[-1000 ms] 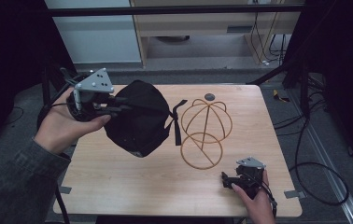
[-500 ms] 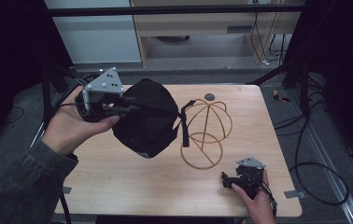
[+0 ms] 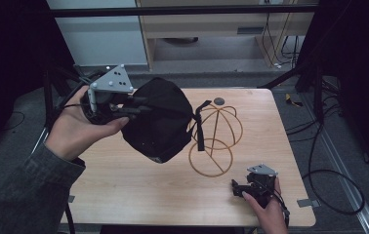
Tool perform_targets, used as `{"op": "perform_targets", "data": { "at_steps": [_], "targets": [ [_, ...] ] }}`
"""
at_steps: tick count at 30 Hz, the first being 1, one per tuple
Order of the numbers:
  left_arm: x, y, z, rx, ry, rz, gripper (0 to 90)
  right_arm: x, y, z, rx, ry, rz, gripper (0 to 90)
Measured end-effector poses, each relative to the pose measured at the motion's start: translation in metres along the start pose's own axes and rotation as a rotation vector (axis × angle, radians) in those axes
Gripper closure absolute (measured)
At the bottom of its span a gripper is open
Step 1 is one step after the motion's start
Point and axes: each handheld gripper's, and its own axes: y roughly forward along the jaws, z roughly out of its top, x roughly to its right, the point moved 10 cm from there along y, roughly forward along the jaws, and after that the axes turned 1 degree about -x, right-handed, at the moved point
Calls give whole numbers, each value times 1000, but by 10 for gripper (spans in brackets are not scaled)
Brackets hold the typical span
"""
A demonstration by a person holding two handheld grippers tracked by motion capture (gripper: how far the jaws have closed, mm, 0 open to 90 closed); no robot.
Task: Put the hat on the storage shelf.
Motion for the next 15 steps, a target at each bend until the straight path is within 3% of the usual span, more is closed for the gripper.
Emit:
{"op": "perform_targets", "data": {
  "at_steps": [15],
  "targets": [
    [19,11,27,-1,52,-21,742,0,0,0,0,3,2,3]
  ]
}}
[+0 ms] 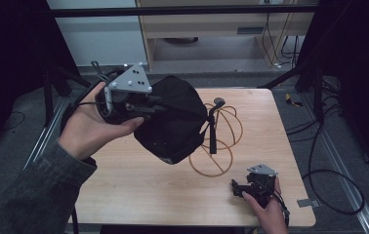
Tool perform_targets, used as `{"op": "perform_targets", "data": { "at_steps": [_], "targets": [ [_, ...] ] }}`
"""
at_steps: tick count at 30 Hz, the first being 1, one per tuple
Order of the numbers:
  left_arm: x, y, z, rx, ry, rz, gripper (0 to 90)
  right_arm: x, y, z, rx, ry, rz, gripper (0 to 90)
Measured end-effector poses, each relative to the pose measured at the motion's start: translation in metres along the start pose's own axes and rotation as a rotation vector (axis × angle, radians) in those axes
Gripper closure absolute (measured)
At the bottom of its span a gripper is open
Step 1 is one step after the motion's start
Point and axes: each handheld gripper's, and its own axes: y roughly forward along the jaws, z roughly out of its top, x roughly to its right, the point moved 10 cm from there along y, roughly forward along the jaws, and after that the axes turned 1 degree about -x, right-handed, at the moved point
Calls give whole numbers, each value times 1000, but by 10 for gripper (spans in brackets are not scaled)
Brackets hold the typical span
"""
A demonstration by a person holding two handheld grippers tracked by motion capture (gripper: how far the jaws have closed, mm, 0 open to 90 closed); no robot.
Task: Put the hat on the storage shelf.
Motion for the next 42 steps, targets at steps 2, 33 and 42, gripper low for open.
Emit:
{"op": "perform_targets", "data": {
  "at_steps": [2,33,42],
  "targets": [
    [4,3,2,1,2,-5,742,0,0,0,0,0,0,3],
    [9,47,31,-26,25,-25,740,0,0,0,1,1,0,3],
    [-1,63,51,-34,13,-27,740,0,0,0,1,1,-1,3]
  ]
}}
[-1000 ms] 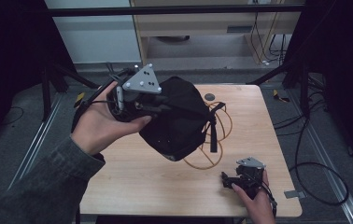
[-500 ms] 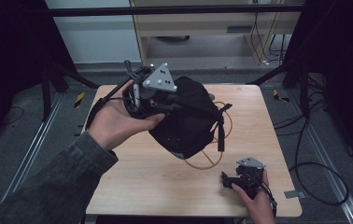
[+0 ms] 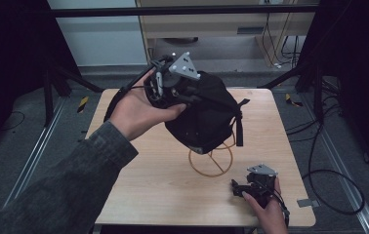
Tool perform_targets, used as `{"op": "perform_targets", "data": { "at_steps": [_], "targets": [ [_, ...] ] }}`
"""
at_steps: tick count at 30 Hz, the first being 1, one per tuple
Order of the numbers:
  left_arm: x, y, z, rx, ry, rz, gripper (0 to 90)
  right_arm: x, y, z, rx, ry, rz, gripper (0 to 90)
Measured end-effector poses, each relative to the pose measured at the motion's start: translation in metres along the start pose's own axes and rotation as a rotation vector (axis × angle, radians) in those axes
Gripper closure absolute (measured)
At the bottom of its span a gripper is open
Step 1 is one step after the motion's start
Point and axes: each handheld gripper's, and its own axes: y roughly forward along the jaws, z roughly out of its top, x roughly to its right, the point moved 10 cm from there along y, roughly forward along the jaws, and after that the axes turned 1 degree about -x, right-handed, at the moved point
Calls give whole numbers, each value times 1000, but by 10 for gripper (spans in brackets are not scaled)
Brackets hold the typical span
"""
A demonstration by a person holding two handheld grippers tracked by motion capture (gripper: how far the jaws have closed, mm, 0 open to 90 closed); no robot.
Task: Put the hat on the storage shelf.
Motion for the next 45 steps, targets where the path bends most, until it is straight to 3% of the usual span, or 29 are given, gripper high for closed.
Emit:
{"op": "perform_targets", "data": {
  "at_steps": [8,18,32,37,45],
  "targets": [
    [4,20,9,-25,7,-25,739,0,0,0,0,0,0,3],
    [2,33,15,-40,-4,-14,739,0,0,0,0,0,-1,3],
    [2,57,13,-90,-5,-26,737,0,0,0,-2,-1,-4,3],
    [-2,70,11,-109,-18,-24,736,0,0,0,-2,-1,-3,3],
    [2,91,10,-125,-13,-39,734,0,0,0,-1,-1,0,3]
  ]
}}
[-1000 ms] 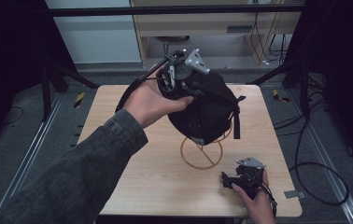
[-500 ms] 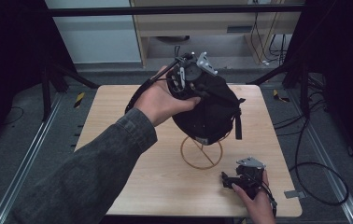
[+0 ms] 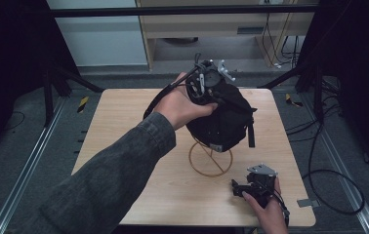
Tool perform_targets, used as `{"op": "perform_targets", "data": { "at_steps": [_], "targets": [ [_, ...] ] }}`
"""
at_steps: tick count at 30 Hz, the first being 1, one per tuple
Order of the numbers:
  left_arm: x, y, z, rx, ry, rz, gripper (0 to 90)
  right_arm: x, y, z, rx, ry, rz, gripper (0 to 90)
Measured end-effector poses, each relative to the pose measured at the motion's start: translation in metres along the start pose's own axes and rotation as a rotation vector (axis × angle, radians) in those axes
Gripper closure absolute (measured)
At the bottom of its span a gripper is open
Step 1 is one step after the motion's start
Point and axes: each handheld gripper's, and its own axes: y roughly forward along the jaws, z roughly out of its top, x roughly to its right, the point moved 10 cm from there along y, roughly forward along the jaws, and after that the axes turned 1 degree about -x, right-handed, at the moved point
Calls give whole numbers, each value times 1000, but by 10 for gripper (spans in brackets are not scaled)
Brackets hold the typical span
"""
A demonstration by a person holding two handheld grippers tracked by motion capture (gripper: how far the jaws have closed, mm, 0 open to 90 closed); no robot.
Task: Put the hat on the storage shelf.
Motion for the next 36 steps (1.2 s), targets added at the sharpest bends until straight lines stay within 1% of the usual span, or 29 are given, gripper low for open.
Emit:
{"op": "perform_targets", "data": {
  "at_steps": [1,4,7,9,16,19,24,28,29,36],
  "targets": [
    [0,0,0,0,0,0,733,0,0,0,0,-1,-2,3],
    [2,8,-2,-11,-1,-9,733,0,0,0,-1,2,0,3],
    [3,11,-2,-12,-6,-13,732,0,0,0,-1,3,0,3],
    [6,14,-3,-16,1,-23,732,0,0,0,-1,2,0,4],
    [8,24,-8,-31,6,-29,727,0,0,0,-1,3,0,4],
    [9,27,-9,-32,2,-32,725,0,0,0,1,0,-1,3],
    [6,30,-11,-37,-5,-32,721,0,0,0,1,-1,-1,3],
    [7,32,-12,-39,-4,-37,720,0,0,0,1,0,-1,3],
    [7,34,-12,-38,1,-30,716,0,0,0,1,-1,-1,3],
    [6,33,-13,-38,-6,-30,709,0,0,0,1,-2,-1,3]
  ]
}}
